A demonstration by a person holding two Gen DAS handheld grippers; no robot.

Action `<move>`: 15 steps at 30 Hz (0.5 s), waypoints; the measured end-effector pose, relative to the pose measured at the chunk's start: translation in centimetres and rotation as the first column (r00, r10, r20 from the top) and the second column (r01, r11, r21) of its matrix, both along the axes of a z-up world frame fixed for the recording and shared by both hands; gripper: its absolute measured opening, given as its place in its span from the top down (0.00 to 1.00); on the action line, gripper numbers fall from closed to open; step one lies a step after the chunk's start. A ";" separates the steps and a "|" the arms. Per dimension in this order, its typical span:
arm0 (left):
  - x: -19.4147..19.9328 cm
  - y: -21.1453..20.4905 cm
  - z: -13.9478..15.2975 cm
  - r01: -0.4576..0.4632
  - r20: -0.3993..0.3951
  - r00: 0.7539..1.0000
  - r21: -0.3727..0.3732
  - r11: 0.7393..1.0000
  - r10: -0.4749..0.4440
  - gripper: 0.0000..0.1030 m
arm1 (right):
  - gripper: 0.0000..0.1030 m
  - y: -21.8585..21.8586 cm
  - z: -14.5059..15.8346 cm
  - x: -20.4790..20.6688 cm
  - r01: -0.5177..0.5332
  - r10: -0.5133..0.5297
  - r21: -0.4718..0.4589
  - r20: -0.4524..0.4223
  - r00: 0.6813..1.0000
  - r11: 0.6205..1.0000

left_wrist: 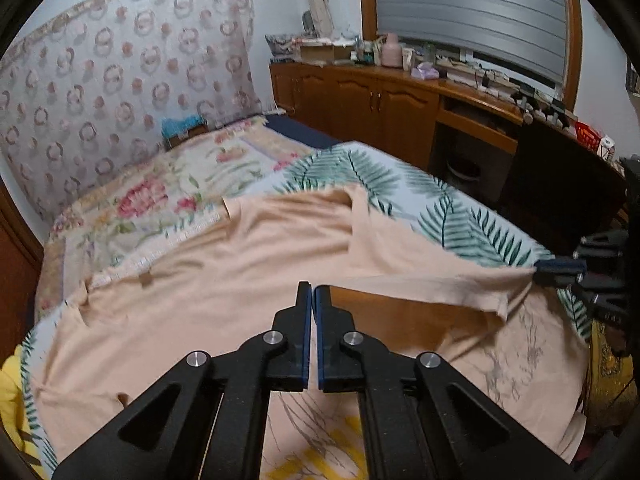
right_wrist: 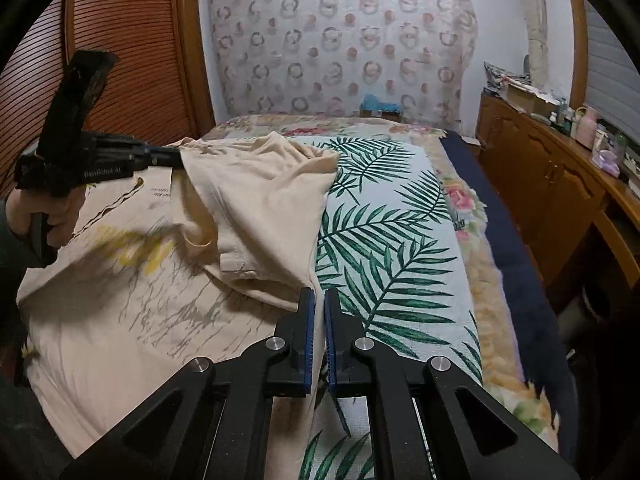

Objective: Fold small clothes

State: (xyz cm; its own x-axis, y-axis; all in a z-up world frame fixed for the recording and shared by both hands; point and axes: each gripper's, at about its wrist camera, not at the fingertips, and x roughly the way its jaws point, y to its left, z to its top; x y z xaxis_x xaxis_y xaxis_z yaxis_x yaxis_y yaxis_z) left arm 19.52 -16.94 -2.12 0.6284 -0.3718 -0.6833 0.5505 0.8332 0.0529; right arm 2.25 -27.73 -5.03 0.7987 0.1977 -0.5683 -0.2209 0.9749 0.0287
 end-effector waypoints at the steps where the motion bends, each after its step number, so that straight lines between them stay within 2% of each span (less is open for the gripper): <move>1: 0.1 -0.1 0.4 0.000 0.009 1.000 -0.004 1.000 0.000 0.97 | 0.95 0.0 -0.1 0.1 0.001 -0.001 0.000 -0.004 1.000 1.000; 5: 0.5 -0.5 0.9 -0.012 0.046 0.999 0.013 1.000 0.011 0.97 | 0.95 0.1 -0.5 0.5 0.004 -0.004 0.000 -0.021 1.000 1.000; 10: 1.0 -0.2 -0.4 -0.039 0.029 0.999 0.037 0.999 0.038 0.97 | 0.93 0.1 -0.1 0.7 0.001 -0.001 0.005 -0.016 1.000 1.000; 12: 0.6 0.1 -1.0 -0.043 0.016 0.999 0.048 0.998 0.043 0.90 | 0.88 0.0 0.1 0.7 0.007 -0.007 0.001 -0.006 1.000 1.000; 14: 0.0 0.5 -1.6 -0.043 0.010 0.999 0.048 0.998 0.043 0.77 | 0.86 -0.1 0.3 0.8 0.008 -0.008 0.004 0.004 1.000 1.000; 15: -0.4 0.7 -1.8 -0.040 0.009 0.999 0.044 0.998 0.040 0.74 | 0.82 -0.2 0.3 0.9 0.008 -0.008 0.006 0.004 1.000 1.000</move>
State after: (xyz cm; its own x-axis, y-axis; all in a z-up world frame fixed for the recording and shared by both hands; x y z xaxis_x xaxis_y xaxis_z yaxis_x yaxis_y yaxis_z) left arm 19.12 -16.27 -3.87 0.6477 -0.3158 -0.6933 0.5162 0.8512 0.0946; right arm 3.14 -27.90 -4.74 0.8026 0.1942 -0.5640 -0.2128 0.9765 0.0334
